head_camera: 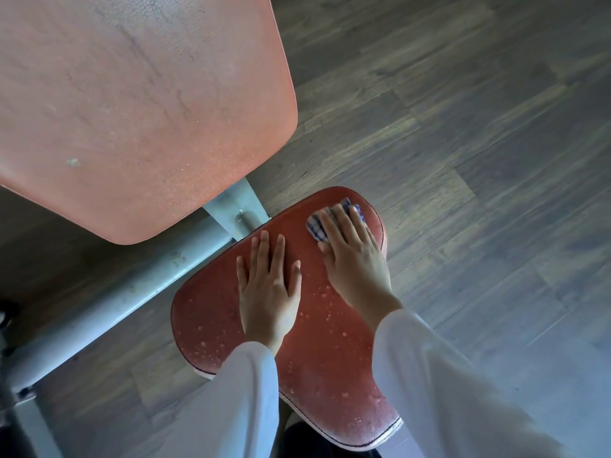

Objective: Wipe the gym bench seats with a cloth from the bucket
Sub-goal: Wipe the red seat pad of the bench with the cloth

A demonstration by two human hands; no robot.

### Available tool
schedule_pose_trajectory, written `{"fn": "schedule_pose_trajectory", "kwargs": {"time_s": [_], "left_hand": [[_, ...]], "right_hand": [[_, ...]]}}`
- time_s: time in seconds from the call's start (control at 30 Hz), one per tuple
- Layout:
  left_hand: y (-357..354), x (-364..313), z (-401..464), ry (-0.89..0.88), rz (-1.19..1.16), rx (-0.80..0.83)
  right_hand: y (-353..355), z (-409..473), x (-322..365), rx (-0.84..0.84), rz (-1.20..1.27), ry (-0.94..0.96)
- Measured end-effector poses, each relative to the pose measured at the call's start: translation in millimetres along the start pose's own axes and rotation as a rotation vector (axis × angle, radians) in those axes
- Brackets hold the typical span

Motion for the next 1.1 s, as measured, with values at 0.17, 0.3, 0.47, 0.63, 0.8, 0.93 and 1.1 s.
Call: {"fn": "schedule_pose_trajectory", "kwargs": {"time_s": [0.17, 0.3, 0.47, 0.63, 0.8, 0.93, 1.1], "left_hand": [[2.1, 1.2, -1.5, 0.015, 0.006, -0.036], [3.8, 3.5, -2.6, 0.045, 0.003, -0.056], [8.7, 12.5, -6.9, 0.138, 0.025, -0.078], [5.6, 20.0, -10.3, 0.155, 0.028, -0.045], [0.1, 22.3, -16.4, 0.154, -0.007, -0.003], [-1.5, 24.0, -19.5, 0.181, -0.031, 0.008], [0.5, 25.5, -21.9, 0.211, -0.034, 0.005]], "right_hand": [[6.1, -4.1, -18.1, -0.120, 0.038, -0.131], [-0.2, 37.0, -12.4, -0.066, 0.001, -0.169], [-31.7, 25.6, 23.3, 0.189, -0.041, 0.052], [-17.1, -9.0, 17.3, 0.049, -0.034, 0.048], [-14.2, 30.9, 1.5, -0.034, 0.004, -0.111], [-42.7, 37.6, 30.3, 0.146, -0.018, 0.027], [-36.9, 4.0, 33.8, 0.118, -0.026, 0.170]]}}
Point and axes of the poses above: each hand's wrist, its own z-axis towards the middle knuckle, its own y-axis out of the back of the hand, x = y × z, the point moved 8 cm from there along z, towards the middle knuckle, and after that the axes turned 15 degrees about z, right-handed, at the moved point
